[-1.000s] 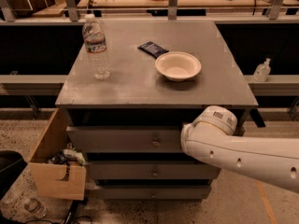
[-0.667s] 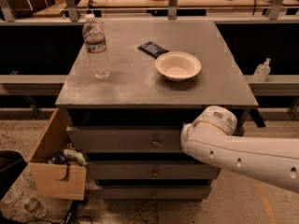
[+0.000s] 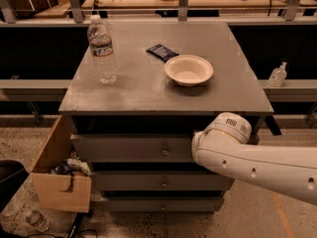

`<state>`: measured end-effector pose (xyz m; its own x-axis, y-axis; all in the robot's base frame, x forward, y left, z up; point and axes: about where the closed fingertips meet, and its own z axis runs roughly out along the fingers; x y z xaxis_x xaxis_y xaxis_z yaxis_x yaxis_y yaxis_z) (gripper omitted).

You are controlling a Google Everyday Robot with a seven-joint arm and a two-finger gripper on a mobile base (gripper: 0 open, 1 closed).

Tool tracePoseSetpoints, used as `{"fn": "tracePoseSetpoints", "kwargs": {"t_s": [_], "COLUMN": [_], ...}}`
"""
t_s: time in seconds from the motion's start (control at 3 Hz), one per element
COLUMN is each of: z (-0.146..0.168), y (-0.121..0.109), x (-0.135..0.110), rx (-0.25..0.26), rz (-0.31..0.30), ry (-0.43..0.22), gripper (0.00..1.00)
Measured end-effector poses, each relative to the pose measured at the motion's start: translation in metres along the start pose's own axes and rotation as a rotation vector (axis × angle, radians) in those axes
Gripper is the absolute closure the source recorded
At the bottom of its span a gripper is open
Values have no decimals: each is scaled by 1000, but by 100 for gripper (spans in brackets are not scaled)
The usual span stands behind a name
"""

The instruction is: Open top drawer

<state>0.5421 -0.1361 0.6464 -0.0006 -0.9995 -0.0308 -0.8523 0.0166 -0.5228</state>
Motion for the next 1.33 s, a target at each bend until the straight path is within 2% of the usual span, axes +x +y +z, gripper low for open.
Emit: {"fn": "tracePoseSetpoints", "kwargs": {"t_s": [1.33], "z": [-13], "y": [11], "x": [-5], "rx": [-3], "rz": [-36], "ry": [-30], "gripper": [100]}}
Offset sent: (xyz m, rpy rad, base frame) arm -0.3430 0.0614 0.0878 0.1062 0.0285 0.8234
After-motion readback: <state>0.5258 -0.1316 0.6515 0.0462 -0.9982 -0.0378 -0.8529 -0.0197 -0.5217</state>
